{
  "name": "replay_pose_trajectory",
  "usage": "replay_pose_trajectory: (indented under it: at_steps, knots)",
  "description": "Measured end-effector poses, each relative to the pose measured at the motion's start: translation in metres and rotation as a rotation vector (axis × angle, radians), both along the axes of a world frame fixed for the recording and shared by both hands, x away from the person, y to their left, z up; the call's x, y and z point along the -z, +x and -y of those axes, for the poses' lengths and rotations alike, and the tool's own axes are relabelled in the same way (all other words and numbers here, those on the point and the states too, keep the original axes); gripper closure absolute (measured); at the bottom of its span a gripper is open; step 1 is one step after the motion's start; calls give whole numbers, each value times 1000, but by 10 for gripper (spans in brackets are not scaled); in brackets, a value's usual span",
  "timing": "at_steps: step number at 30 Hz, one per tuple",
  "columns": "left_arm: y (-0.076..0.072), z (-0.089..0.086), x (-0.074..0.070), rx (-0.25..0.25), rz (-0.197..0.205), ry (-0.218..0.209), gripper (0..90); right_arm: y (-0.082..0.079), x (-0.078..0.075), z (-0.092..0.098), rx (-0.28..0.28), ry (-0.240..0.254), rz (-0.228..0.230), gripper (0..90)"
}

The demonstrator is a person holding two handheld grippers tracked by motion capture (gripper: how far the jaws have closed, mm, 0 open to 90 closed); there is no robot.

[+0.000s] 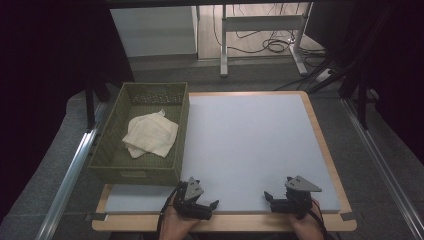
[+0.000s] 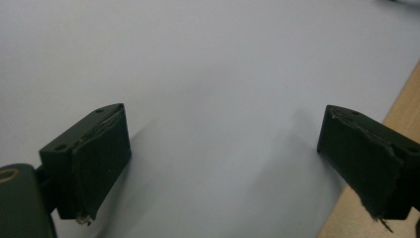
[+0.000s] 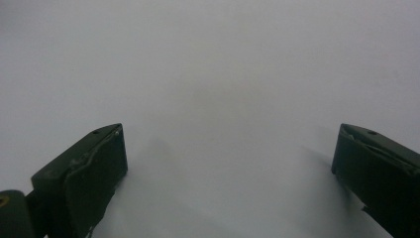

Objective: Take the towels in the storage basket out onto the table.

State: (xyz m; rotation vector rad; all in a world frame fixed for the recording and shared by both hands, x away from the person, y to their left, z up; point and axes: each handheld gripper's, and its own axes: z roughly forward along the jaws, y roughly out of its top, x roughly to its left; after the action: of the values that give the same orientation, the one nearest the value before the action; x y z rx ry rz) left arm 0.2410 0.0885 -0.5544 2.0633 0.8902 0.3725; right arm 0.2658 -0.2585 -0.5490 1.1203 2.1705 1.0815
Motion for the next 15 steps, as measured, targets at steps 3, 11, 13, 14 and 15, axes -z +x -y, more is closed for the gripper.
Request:
replay_pose_trajectory:
  at_steps: [3,11,13,14,15]
  knots:
    - [1,-1,-9,21,-14,-13,57,0,0,0,0,0,0,7]
    - [3,2,-21,58,-32,76,72,0,0,0,0,0,0,7]
    - [4,4,-25,68,-35,95,71,0,0,0,0,0,0,7]
    - [5,4,-29,81,-43,87,70,0,0,0,0,0,0,7]
    - [6,4,-31,84,-45,80,69,0,0,0,0,0,0,7]
